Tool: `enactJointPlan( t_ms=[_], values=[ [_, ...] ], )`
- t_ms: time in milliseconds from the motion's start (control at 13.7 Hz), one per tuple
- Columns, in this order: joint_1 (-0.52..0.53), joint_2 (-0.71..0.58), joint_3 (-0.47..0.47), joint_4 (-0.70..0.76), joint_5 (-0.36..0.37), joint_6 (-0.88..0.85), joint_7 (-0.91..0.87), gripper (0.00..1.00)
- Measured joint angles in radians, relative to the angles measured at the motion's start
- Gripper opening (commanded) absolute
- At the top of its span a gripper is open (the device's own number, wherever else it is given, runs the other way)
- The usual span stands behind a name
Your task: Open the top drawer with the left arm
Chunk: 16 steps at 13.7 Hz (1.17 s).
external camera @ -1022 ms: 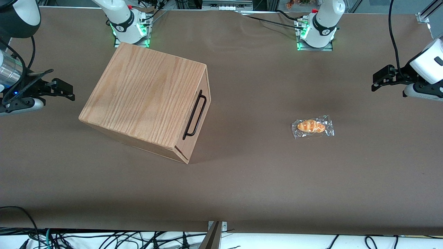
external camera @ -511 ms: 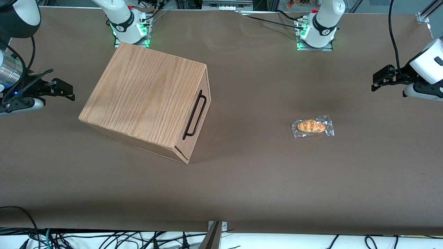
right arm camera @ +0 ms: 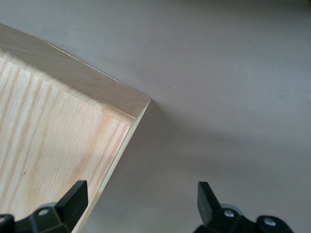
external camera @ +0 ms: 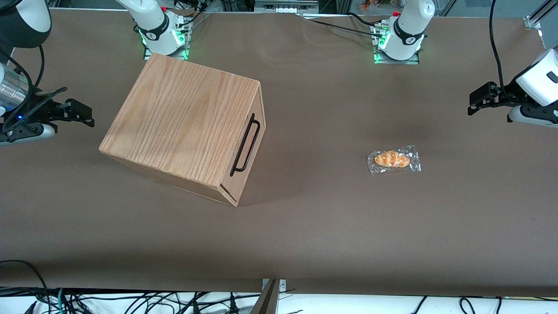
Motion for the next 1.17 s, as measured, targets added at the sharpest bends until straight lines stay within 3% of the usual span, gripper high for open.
enactJointPlan(
  t_ms=[292, 657, 1169],
  values=[
    [-0.004, 0.017, -0.013, -0.008, 0.000, -0.027, 0.001, 1.00],
    [-0.031, 0.095, -0.128, -0.011, -0.024, -0.041, -0.002, 1.00],
    [-0.095, 0.245, -0.158, 0.027, -0.331, -0.030, -0.001, 1.00]
  ],
)
